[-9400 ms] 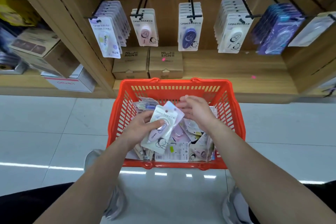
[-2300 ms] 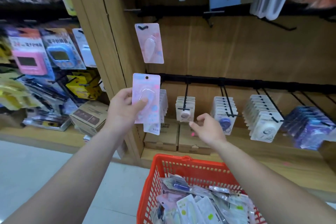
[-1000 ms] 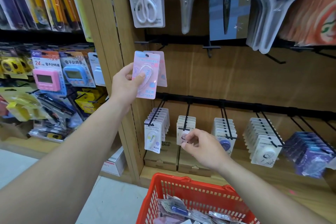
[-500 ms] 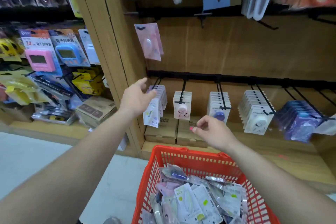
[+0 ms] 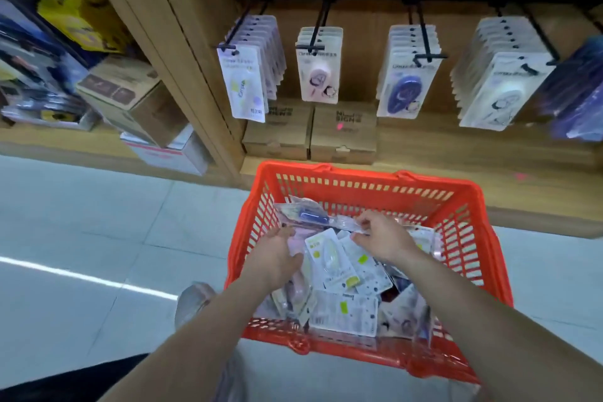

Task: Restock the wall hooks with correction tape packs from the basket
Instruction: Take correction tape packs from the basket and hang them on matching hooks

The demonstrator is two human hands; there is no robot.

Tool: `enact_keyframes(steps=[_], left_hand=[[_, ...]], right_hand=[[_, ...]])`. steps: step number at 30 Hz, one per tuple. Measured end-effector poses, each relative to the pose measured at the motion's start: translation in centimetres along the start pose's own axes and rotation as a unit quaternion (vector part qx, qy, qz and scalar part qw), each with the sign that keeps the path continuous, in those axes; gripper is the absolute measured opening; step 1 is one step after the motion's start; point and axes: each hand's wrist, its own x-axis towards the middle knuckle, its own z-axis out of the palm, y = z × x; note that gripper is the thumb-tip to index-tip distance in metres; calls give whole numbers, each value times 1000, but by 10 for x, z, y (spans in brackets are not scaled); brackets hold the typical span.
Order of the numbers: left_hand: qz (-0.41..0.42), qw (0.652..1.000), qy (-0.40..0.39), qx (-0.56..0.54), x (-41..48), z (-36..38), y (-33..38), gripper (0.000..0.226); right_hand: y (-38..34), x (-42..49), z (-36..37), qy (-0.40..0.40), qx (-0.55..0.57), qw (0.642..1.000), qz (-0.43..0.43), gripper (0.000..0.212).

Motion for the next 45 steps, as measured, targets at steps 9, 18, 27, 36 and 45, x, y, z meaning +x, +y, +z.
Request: enact_keyframes(steps=[9,18,27,36,45], left_hand=[[-36,984,99,-142,70,19,10,85],[-60,969,154,-185,86,33,-5,31],[-121,973,96,-173,74,44,-7,74],[-107,990,5,-97,47,40,-12,87],[-121,957,-22,-262,55,48,-10,39]], right_hand=[[-13,58,46,5,20,997,-72,54],[-3,74,73,1,267,964,14,28],[21,73,85,-10,266,964,30,72],[27,54,66,-82,234,968,19,97],[21,27,37,-156,148,976,-23,78]])
